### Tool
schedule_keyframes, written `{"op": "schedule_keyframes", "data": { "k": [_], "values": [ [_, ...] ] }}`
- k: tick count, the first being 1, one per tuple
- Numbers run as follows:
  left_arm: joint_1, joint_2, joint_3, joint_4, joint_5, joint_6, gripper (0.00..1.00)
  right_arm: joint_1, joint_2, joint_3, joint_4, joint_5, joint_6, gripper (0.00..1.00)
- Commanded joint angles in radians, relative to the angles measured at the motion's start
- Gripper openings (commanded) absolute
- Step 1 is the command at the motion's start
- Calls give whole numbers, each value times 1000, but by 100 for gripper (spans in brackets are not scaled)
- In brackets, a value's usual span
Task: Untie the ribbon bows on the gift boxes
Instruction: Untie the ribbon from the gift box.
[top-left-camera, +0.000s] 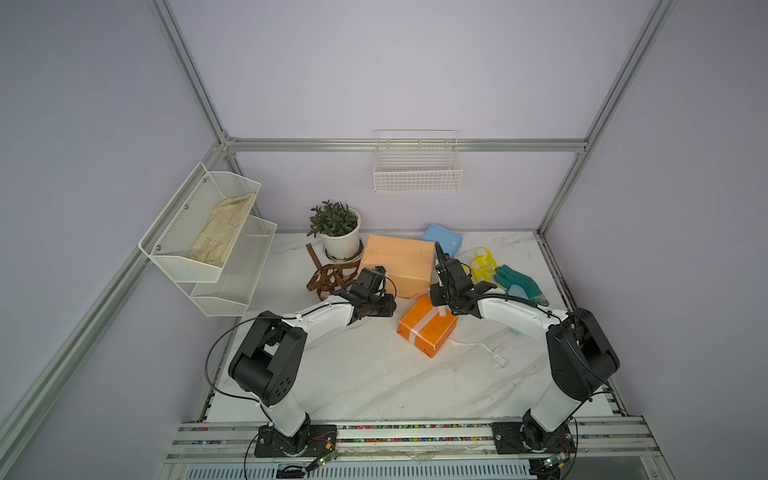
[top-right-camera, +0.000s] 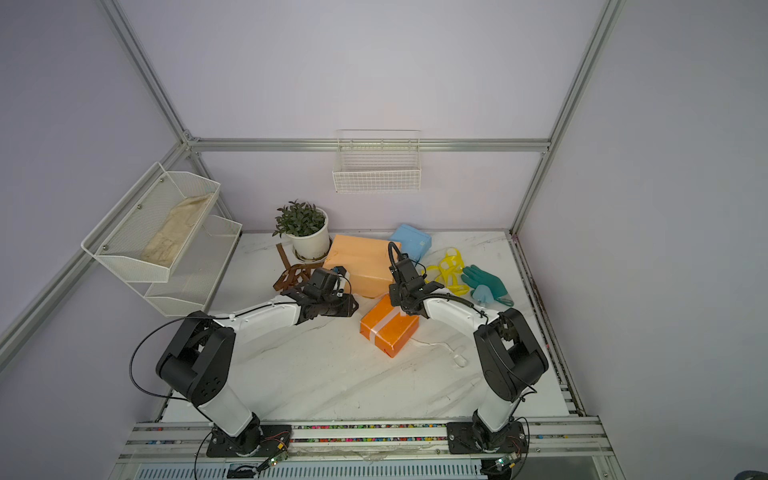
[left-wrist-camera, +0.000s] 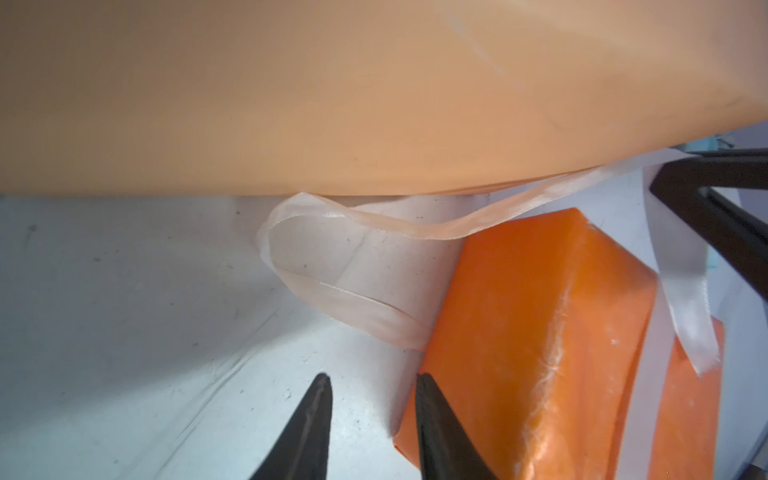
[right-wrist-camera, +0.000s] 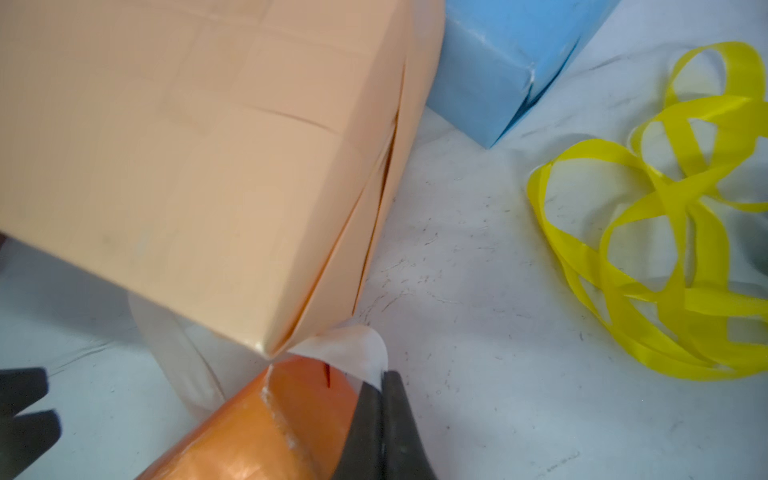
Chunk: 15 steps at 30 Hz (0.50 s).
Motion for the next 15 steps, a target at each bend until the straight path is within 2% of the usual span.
{"op": "schedule_keyframes", "data": {
  "k": [1, 2, 4, 5, 11, 15],
  "values": [
    [-3, -18, -10, 87, 121, -17, 36, 3, 71, 63, -54, 170, -89, 61],
    [-3, -14, -6, 90, 141, -19, 36, 3, 98, 103, -111, 195, -72, 71],
    [-6, -16, -8, 89, 157, -23, 36, 3, 112, 150, -219, 196, -31, 82],
    [-8, -23, -14, 89, 161, -26, 37, 3, 99, 157, -247, 181, -13, 97],
    [-14, -48, -39, 106, 208, -36, 39, 3, -87, 98, -371, 19, 108, 97],
    [-30, -58, -62, 106, 210, -36, 37, 4, -198, 14, -430, -182, 214, 97]
  ]
}}
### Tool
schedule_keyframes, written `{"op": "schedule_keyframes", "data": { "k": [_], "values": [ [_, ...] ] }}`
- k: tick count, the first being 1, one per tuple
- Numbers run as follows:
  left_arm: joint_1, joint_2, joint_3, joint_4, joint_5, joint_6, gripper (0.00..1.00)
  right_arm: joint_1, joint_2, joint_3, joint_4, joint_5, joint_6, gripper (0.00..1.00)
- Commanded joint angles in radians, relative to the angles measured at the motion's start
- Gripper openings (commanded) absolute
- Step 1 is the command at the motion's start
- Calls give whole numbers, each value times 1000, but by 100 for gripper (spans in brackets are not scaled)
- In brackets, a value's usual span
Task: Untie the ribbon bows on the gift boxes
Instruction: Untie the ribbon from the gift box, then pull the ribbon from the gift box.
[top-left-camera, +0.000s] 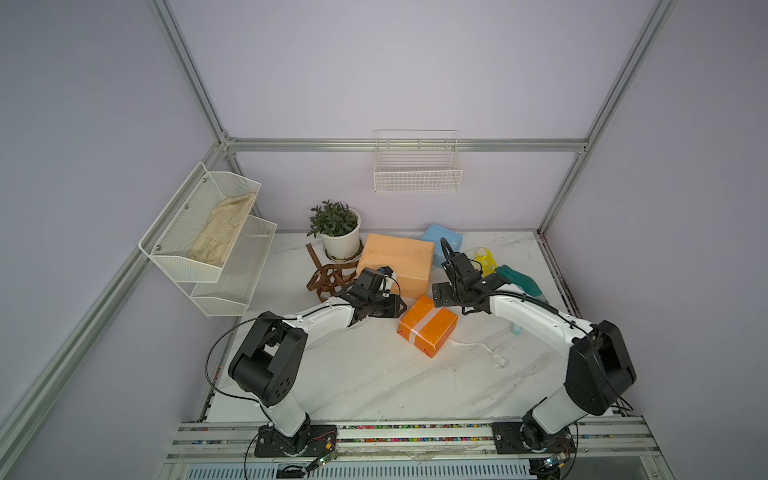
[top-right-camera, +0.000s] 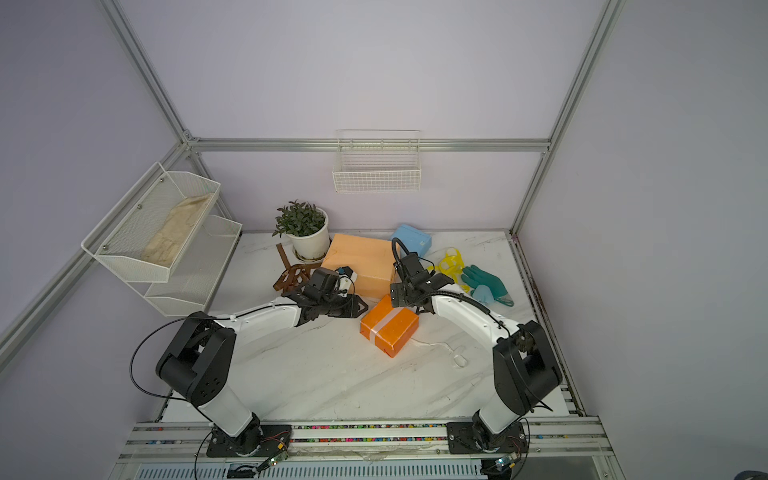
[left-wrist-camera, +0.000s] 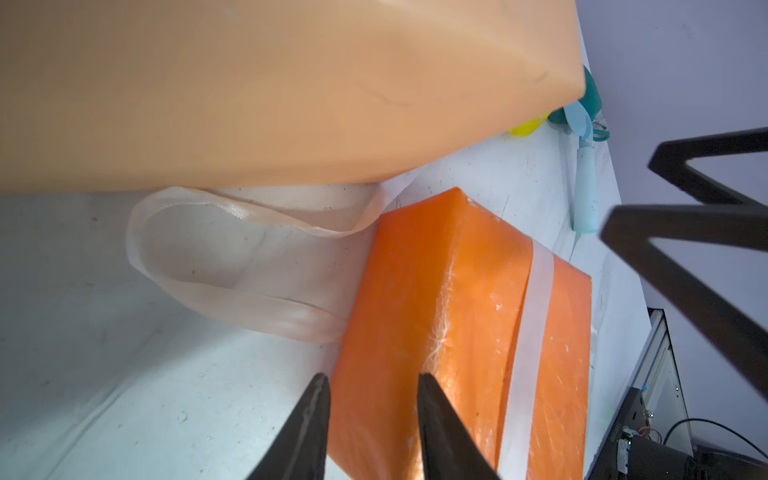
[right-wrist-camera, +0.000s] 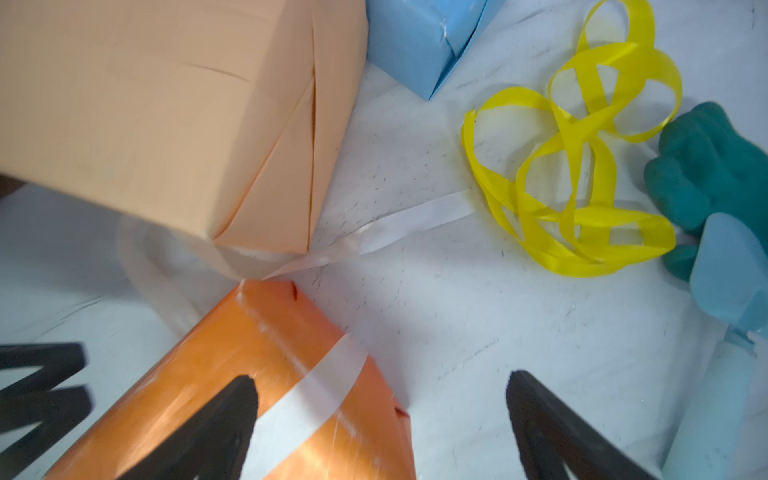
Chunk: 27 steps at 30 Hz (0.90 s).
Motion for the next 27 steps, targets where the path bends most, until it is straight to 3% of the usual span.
{"op": "schedule_keyframes", "data": {
  "k": [1, 5, 9, 14, 23, 24, 25, 26, 27],
  "values": [
    [-20, -57, -47, 37, 33, -12, 37, 3, -81, -77, -91, -207, 123, 97],
    [-43, -62, -91, 96, 72, -54, 37, 4, -213, -255, 72, -412, 263, 97],
    [-75, -70, -111, 111, 78, -83, 37, 4, -260, -353, 208, -496, 361, 97],
    [-112, -101, -153, 133, 89, -125, 37, 1, -271, -405, 305, -459, 384, 97],
    [-186, -101, -178, 163, 101, -179, 42, -48, -195, -294, 272, -270, 251, 97],
    [-187, -98, -176, 165, 98, -184, 47, -52, -195, -274, 238, -235, 244, 97],
    [-186, -104, -178, 168, 88, -188, 62, -55, -172, -260, 208, -200, 239, 97],
    [-187, -113, -180, 170, 72, -189, 99, -55, -171, -253, 192, -180, 234, 97],
    [-187, -129, -187, 175, 43, -189, 100, -58, -173, -250, 182, -173, 231, 97]
  ]
}}
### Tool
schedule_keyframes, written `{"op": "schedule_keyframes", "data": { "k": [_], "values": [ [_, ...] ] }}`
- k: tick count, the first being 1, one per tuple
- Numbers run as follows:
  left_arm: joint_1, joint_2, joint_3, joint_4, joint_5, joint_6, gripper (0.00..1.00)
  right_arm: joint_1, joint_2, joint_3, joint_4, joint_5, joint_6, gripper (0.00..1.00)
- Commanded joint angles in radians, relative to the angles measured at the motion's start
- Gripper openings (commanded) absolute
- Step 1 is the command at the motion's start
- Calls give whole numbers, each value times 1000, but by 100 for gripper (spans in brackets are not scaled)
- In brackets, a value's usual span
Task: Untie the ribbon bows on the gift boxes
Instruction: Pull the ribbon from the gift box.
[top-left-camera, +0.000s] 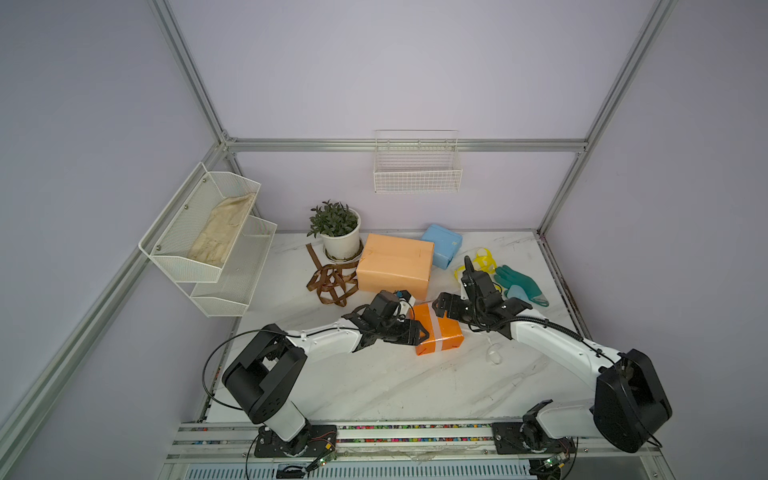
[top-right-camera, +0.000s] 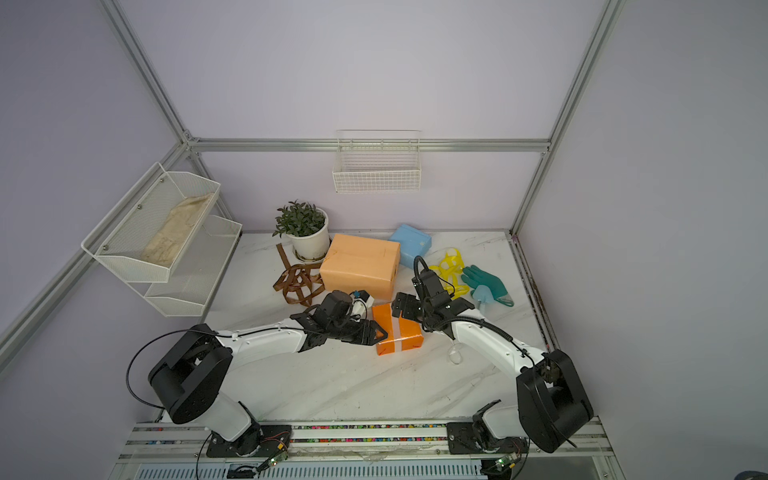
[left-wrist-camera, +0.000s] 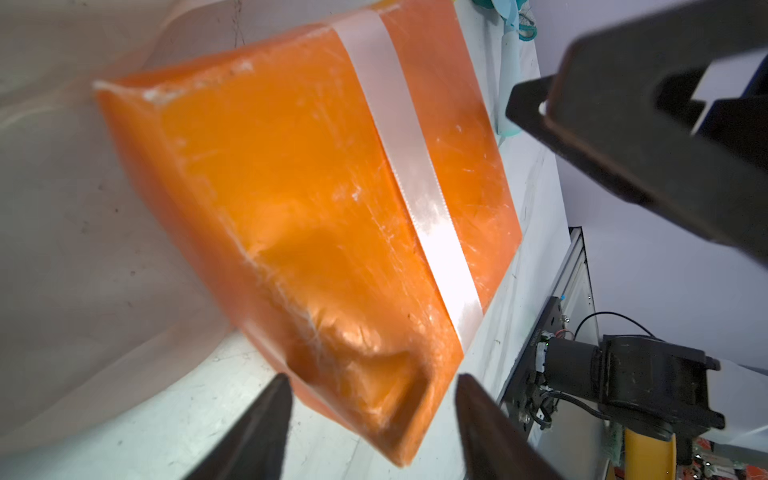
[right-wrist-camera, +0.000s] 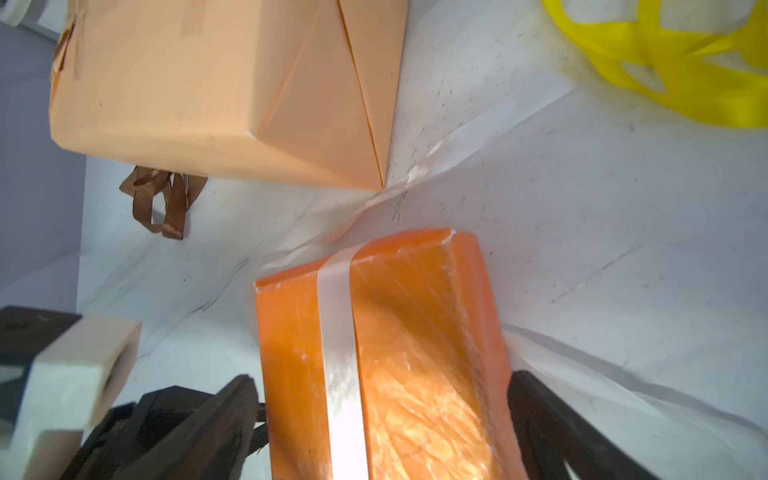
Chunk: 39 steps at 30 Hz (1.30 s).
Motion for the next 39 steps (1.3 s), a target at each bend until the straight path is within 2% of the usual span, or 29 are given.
{"op": "schedule_keyframes", "data": {
  "k": [1, 6, 7, 8, 10, 12, 19, 30, 32, 33, 39],
  "values": [
    [2, -70, -37, 54, -64, -20, 100, -11, 3, 31, -58, 85, -47, 97],
    [24, -177, -56, 38, -233, -28, 100, -14, -31, 79, -146, 75, -125, 97],
    [35, -177, -56, 39, -248, -29, 100, -14, -36, 96, -169, 76, -137, 94],
    [47, -213, -57, 45, -243, -27, 100, -14, -32, 116, -198, 91, -154, 90],
    [72, -212, -58, 73, -180, -3, 100, -11, -15, 175, -274, 70, -172, 76],
    [75, -201, -60, 99, -137, 18, 100, 6, 33, 220, -328, 41, -172, 67],
    [73, -92, -56, 115, -107, 40, 81, 123, 108, 266, -408, 33, -114, 51],
    [74, 17, 22, 83, -132, 83, 79, 202, 214, 295, -430, 200, -80, 47],
    [74, 26, 32, 78, -136, 89, 78, 209, 232, 300, -416, 226, -77, 43],
    [74, 26, 30, 78, -144, 90, 78, 215, 244, 305, -406, 229, -79, 40],
    [78, 36, 26, 74, -159, 95, 79, 240, 303, 332, -405, 265, -75, 40]
  ]
}}
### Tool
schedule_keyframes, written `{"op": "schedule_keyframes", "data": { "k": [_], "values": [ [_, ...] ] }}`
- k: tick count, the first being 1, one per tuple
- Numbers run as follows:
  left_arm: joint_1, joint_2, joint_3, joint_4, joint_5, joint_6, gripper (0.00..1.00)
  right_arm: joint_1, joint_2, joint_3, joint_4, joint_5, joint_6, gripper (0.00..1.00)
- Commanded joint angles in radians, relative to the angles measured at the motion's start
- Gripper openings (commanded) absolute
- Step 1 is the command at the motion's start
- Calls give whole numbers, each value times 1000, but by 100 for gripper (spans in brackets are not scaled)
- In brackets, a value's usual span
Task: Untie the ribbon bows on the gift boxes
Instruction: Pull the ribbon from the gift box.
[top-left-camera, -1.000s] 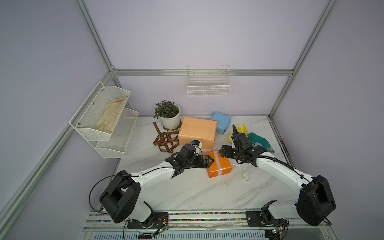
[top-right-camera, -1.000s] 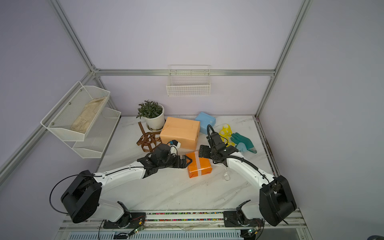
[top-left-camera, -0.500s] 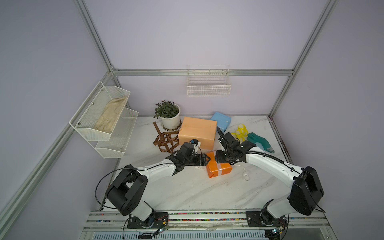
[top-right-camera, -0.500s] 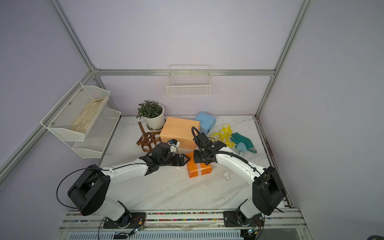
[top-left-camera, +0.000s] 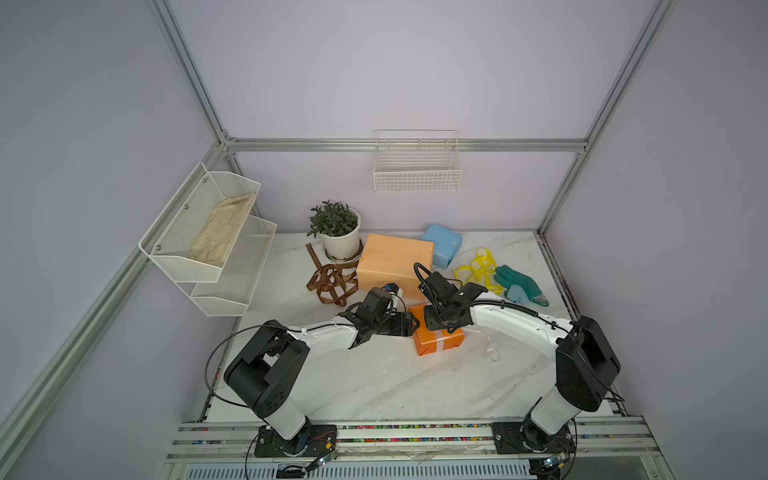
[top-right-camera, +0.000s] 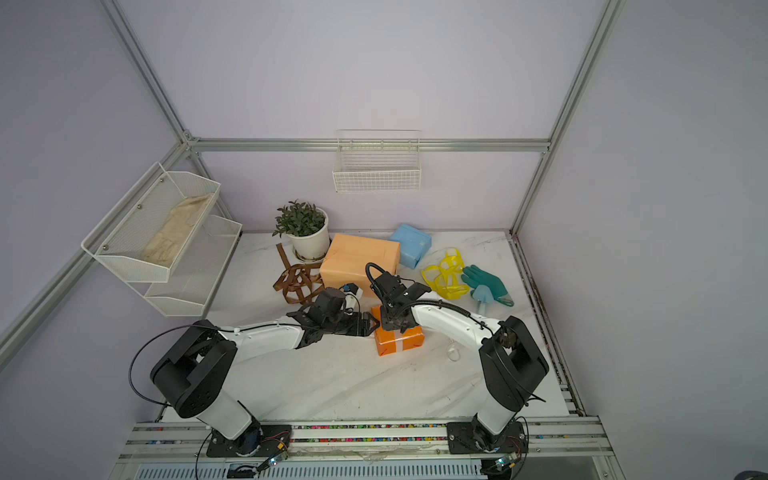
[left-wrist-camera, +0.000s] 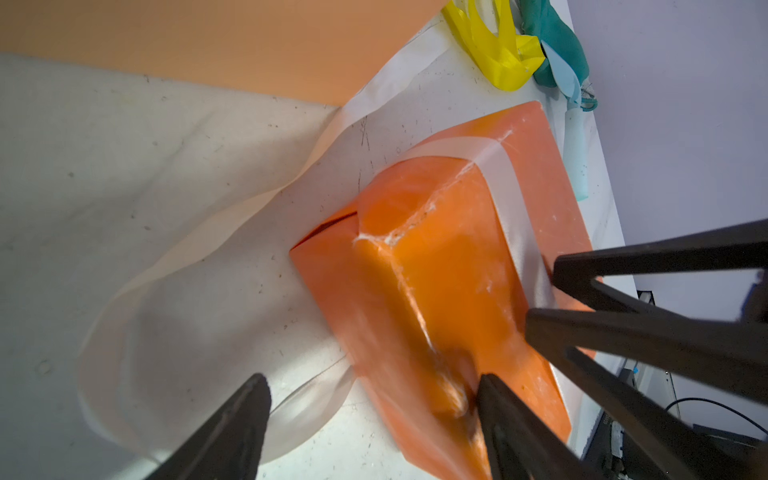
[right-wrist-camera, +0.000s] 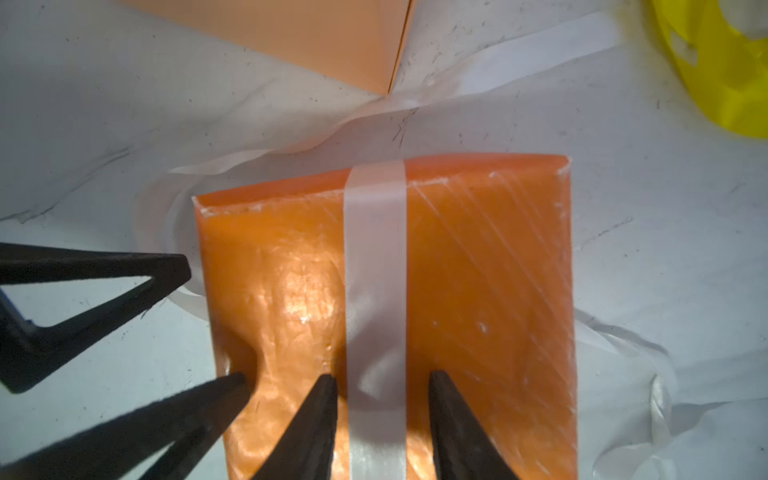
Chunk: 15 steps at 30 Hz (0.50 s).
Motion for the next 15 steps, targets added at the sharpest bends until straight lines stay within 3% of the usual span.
{"op": "schedule_keyframes", "data": {
  "k": [1, 7, 15],
  "values": [
    [2, 13, 52, 8, -18, 28, 79, 15, 27, 17, -11, 41, 20, 40],
    [3, 21, 53, 18, -7, 22, 79, 35, 45, 9, -25, 48, 63, 38],
    [3, 17, 44, 13, 2, 13, 79, 33, 50, -25, 40, 23, 51, 3]
  ]
}}
